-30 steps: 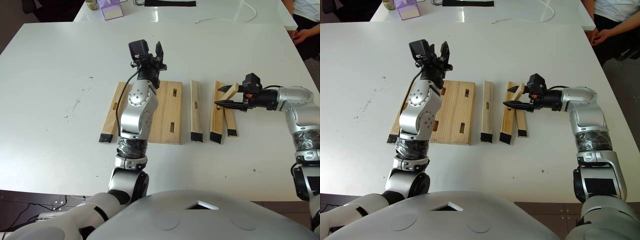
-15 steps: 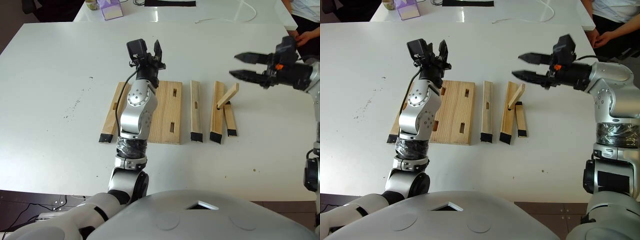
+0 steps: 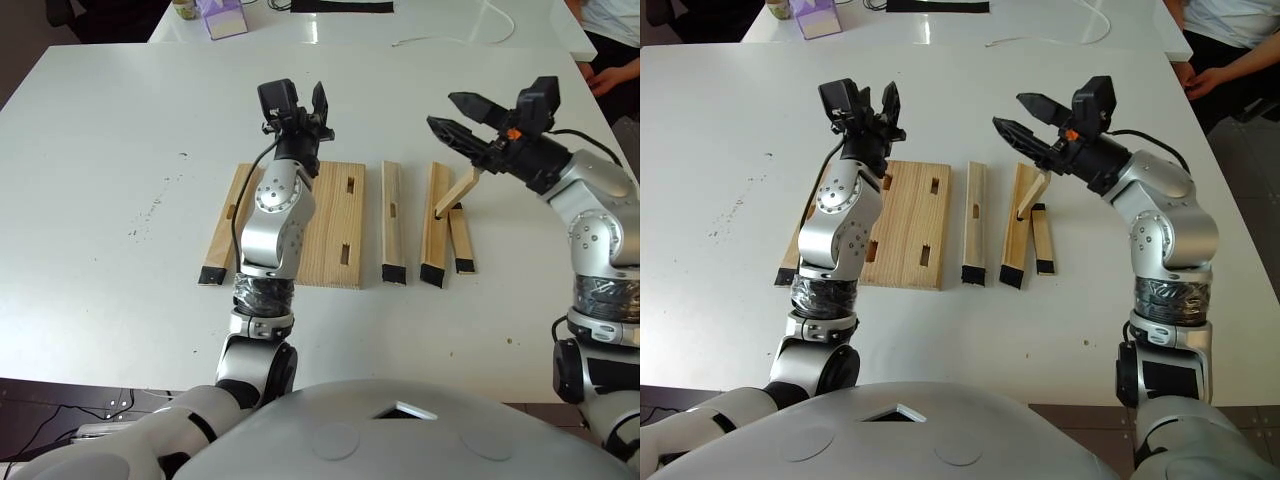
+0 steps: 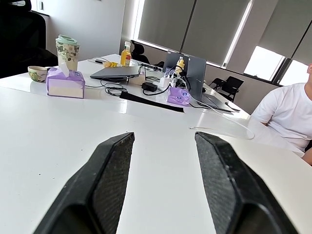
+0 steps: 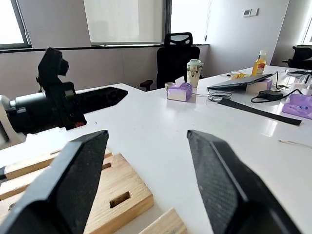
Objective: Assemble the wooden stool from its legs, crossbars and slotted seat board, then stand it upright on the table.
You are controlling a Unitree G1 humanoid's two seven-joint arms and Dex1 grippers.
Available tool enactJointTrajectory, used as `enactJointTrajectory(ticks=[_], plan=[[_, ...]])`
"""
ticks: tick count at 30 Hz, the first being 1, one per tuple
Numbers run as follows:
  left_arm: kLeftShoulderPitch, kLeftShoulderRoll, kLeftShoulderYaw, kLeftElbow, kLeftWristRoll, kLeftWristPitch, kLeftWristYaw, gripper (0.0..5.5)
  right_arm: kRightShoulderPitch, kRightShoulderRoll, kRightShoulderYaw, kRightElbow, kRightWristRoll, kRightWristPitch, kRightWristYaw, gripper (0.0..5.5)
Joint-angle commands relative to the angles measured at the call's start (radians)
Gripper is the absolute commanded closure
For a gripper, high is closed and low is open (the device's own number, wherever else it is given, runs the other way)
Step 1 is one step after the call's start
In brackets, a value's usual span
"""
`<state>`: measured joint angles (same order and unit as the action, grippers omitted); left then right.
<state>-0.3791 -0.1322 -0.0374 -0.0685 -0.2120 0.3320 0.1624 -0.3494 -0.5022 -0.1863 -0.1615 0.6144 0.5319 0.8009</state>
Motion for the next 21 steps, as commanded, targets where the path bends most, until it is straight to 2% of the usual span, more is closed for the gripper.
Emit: enactJointTrajectory(ticks=[1,3,7,11,14,18,20,21], plan=[[0.024,-0.024,0.004,-0.01,0.003,0.014,0.001,3.2,-0.061,-0.002,-0.062,-0.062,0.101,0.065,-0.052,2.53],[0.021,-0.025,0.004,-0.008,0.003,0.018,0.0,3.2,0.001,-0.007,-0.009,-0.048,0.042,0.044,-0.053,2.53],[0.01,-0.026,-0.004,0.003,0.003,0.019,-0.01,3.2,0.165,0.029,0.17,0.039,-0.135,-0.072,-0.05,2.53],[0.006,-0.027,-0.008,0.009,0.006,0.017,-0.015,3.2,0.165,0.072,0.169,0.047,-0.133,-0.128,-0.066,2.53],[0.012,-0.028,-0.003,0.0,0.002,0.027,-0.009,3.2,0.071,0.076,0.084,-0.056,-0.013,-0.081,-0.1,2.53],[0.033,-0.016,0.007,-0.037,0.003,0.046,-0.003,3.2,-0.073,0.054,-0.014,-0.295,0.259,0.087,-0.229,2.53],[0.051,-0.008,0.014,-0.077,-0.007,0.074,-0.007,3.2,-0.046,0.035,0.031,-0.411,0.322,0.186,-0.294,2.53],[0.064,-0.014,0.018,-0.101,-0.017,0.09,-0.002,3.2,0.015,0.011,0.09,-0.458,0.318,0.233,-0.295,2.53]])
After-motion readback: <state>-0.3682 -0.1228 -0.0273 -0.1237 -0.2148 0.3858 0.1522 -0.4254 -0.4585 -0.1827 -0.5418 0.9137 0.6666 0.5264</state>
